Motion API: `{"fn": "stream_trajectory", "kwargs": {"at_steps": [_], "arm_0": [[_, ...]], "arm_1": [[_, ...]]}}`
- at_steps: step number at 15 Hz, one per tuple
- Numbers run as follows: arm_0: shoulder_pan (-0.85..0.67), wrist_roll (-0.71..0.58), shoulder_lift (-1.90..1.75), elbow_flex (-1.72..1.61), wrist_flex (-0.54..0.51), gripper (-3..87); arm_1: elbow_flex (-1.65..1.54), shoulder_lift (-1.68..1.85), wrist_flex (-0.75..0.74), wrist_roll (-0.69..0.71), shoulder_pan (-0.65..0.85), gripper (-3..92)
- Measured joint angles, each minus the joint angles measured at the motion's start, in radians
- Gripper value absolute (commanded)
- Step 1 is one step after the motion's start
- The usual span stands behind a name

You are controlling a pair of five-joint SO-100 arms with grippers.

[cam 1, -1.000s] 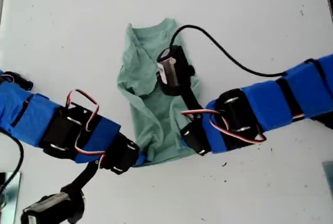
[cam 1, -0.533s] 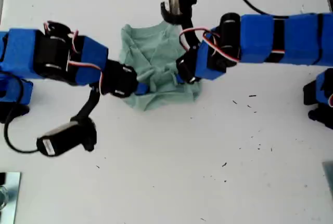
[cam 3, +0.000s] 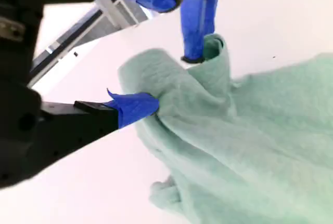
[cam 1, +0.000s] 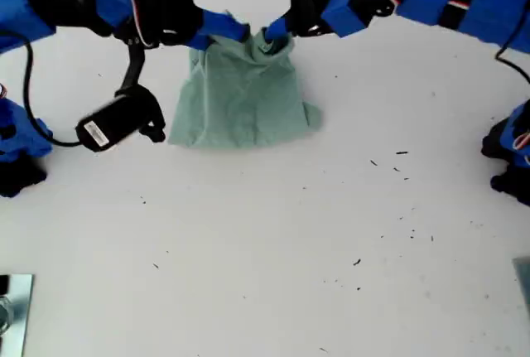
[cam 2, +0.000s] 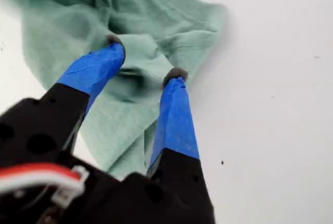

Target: Fold t shirt

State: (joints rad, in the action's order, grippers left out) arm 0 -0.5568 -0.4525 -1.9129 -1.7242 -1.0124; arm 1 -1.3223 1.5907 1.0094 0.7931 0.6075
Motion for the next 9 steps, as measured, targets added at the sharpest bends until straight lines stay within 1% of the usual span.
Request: {"fn": "stream_trajectory", "kwargs": {"at_steps": [2,4,5,6,7,8,9], "arm_0": [[-0.097,0.008,-0.183,-0.155,0.032,28.3],[-0.144,0.014,-0.403,-0.347,0.086,24.2],[-0.146,0.02,-0.494,-0.453,0.114,21.9],[-0.143,0.028,-0.58,-0.557,0.138,16.2],[-0.129,0.044,-0.681,-0.672,0.167,8.2],[-0.091,0.072,-0.79,-0.79,0.187,3.6],[-0.049,0.106,-0.931,-0.916,0.195,2.9]], "arm_1": [[-0.186,0.202,-0.041,-0.02,0.078,14.7],[-0.383,0.39,-0.048,-0.032,0.141,14.6],[-0.488,0.483,-0.048,-0.025,0.143,10.8],[-0.604,0.578,-0.046,-0.003,0.138,2.2],[-0.744,0.703,-0.043,0.005,0.135,2.2],[-0.9,0.844,-0.038,-0.003,0.135,2.2],[-1.068,1.006,-0.017,-0.038,0.135,2.2]]}}
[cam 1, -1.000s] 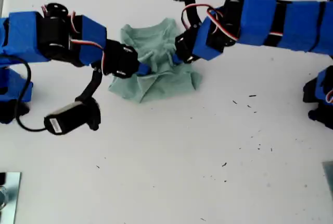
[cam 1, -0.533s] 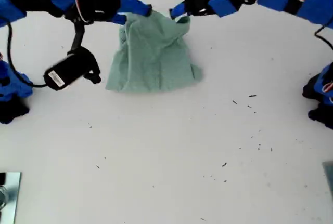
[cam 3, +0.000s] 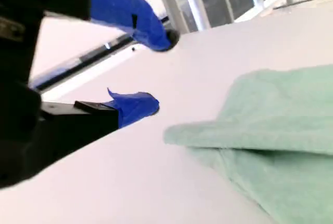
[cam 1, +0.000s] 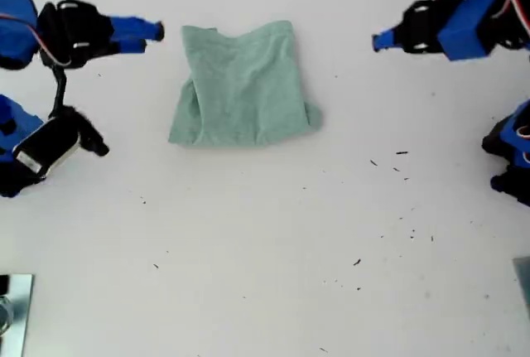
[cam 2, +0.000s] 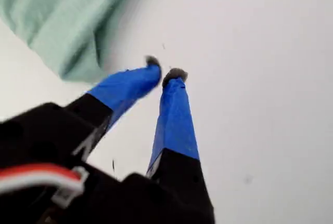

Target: Fold t shirt

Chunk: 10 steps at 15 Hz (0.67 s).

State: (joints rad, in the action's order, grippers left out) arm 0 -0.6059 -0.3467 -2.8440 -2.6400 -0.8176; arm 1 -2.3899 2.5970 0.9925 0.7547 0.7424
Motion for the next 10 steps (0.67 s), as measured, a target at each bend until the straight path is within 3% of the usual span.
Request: {"fn": "stream_trajectory", "kwargs": {"at_steps": [1,4,6,10], "arm_0": [[0.058,0.048,-0.189,-0.149,-0.006,2.6],[0.19,0.201,-0.71,-0.457,-0.167,4.3],[0.25,0.232,-0.744,-0.531,-0.178,5.4],[0.293,0.235,-0.752,-0.589,-0.215,6.3]], "arm_1": [[-0.169,0.184,0.049,-0.071,-0.017,2.2],[-0.514,0.681,0.252,-0.216,-0.095,2.2],[-0.63,0.859,0.367,-0.331,-0.098,3.4],[-0.641,0.894,0.37,-0.462,-0.15,4.6]]}}
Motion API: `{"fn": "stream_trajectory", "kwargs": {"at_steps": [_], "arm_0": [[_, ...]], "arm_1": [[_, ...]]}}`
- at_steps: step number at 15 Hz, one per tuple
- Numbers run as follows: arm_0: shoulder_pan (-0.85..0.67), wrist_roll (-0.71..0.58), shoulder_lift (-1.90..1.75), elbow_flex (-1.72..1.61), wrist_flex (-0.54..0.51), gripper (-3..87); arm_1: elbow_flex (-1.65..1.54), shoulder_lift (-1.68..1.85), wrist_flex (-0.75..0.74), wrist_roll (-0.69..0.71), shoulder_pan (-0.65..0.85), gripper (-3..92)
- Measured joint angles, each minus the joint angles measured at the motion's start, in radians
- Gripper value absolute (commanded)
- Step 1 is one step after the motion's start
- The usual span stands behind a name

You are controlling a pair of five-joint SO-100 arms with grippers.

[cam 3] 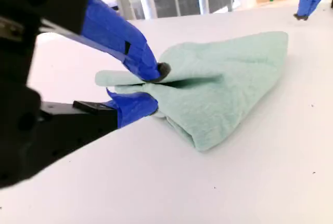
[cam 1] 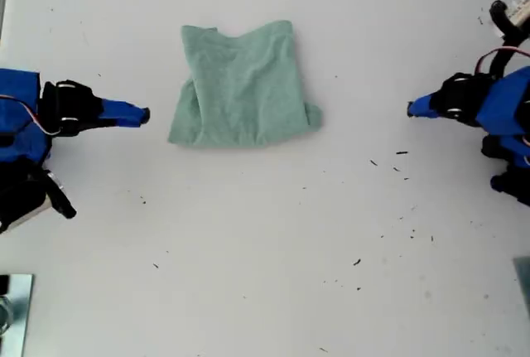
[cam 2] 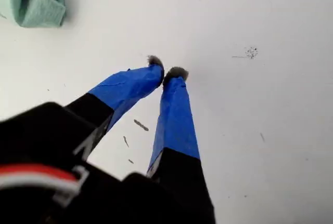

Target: Fold t shirt

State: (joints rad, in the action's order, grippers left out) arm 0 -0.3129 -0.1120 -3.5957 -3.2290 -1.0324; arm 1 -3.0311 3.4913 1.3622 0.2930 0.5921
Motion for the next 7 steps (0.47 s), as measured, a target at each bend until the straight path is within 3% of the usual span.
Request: {"fn": "stream_trajectory", "kwargs": {"at_steps": [3,7], "arm_0": [[0.018,0.0,0.0,0.0,0.0,6.4],[0.02,0.0,0.0,0.0,0.0,6.4]], "arm_1": [[-0.002,0.0,0.0,0.376,-0.014,4.1],[-0.002,0.0,0.0,0.422,-0.011,4.1]]}}
